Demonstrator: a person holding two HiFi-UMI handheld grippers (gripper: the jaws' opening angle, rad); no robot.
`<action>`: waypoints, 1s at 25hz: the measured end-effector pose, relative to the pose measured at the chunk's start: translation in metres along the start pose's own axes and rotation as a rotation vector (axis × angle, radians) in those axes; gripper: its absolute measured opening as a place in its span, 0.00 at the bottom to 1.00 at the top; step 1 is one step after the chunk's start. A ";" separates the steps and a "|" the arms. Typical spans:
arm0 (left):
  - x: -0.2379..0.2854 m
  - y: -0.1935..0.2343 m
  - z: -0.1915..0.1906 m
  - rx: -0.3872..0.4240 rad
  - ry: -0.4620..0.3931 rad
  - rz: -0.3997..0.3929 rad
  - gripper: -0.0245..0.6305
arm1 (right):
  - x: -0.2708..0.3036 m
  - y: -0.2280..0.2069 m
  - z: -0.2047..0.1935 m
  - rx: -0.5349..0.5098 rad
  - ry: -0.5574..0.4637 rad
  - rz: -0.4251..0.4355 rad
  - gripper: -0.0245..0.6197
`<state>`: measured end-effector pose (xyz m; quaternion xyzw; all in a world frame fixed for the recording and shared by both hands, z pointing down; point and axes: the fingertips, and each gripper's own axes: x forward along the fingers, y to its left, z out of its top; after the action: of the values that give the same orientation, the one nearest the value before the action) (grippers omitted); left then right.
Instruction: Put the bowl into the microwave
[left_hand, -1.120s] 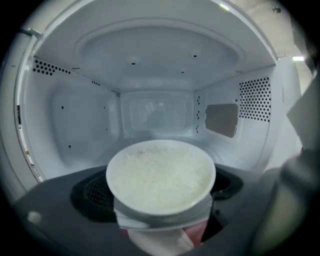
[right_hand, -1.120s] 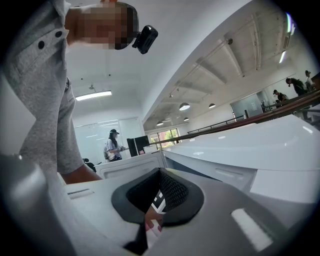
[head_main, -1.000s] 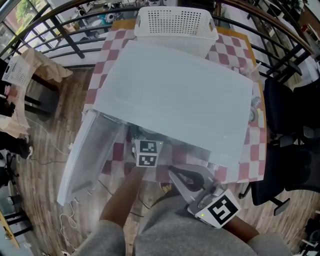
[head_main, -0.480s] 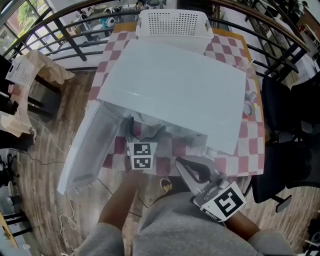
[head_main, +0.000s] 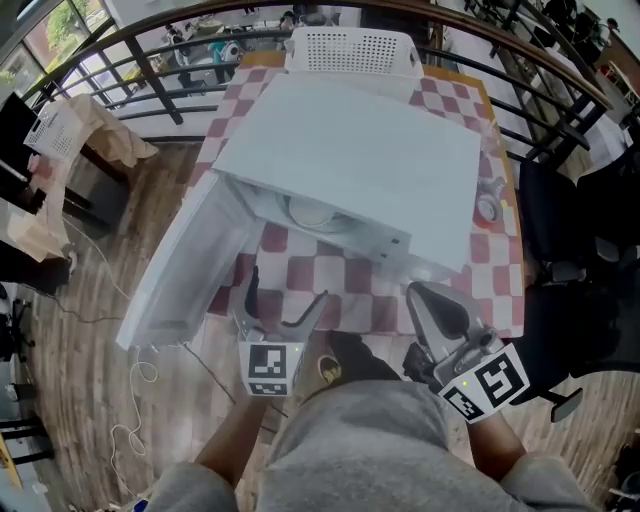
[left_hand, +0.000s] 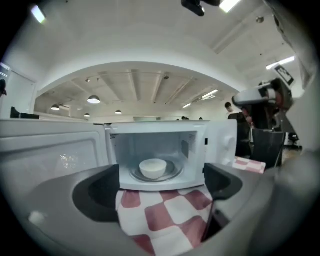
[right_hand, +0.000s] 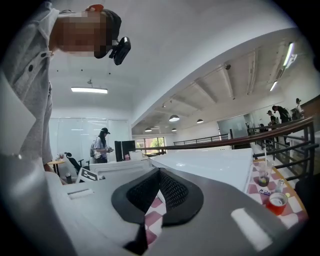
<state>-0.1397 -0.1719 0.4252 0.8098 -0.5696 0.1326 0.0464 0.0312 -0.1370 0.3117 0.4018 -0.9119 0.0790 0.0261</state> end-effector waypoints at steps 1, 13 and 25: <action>-0.012 -0.005 0.006 0.000 -0.017 -0.008 0.85 | -0.005 0.001 0.000 -0.009 -0.001 -0.007 0.04; -0.109 -0.038 0.063 -0.122 -0.194 -0.037 0.35 | -0.044 0.014 -0.003 -0.066 0.008 -0.053 0.04; -0.132 -0.037 0.069 -0.049 -0.196 0.087 0.05 | -0.052 0.007 -0.010 -0.053 0.027 -0.042 0.04</action>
<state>-0.1356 -0.0551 0.3261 0.7921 -0.6090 0.0409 0.0047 0.0605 -0.0927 0.3146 0.4189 -0.9047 0.0596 0.0506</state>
